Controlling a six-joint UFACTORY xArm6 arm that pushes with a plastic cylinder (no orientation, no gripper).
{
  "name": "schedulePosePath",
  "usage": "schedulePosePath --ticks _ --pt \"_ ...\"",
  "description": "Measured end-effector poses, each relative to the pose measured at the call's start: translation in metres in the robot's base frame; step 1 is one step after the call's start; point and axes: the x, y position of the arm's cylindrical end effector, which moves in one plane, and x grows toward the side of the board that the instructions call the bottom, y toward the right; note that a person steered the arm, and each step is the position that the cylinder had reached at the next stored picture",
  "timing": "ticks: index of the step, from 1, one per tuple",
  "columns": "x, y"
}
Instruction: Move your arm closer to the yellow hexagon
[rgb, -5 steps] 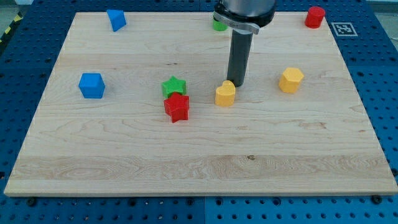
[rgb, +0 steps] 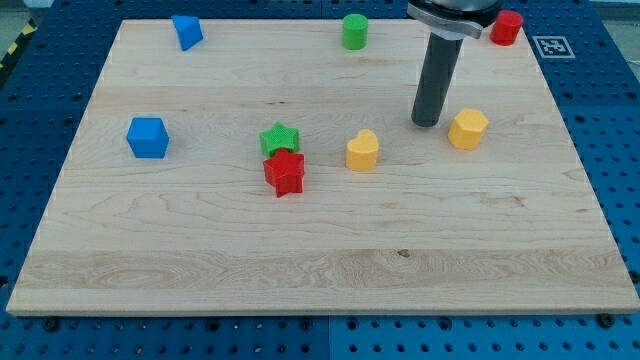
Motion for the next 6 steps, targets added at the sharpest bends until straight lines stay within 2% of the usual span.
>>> schedulePosePath --ticks 6 --pt "0.0041 0.0098"
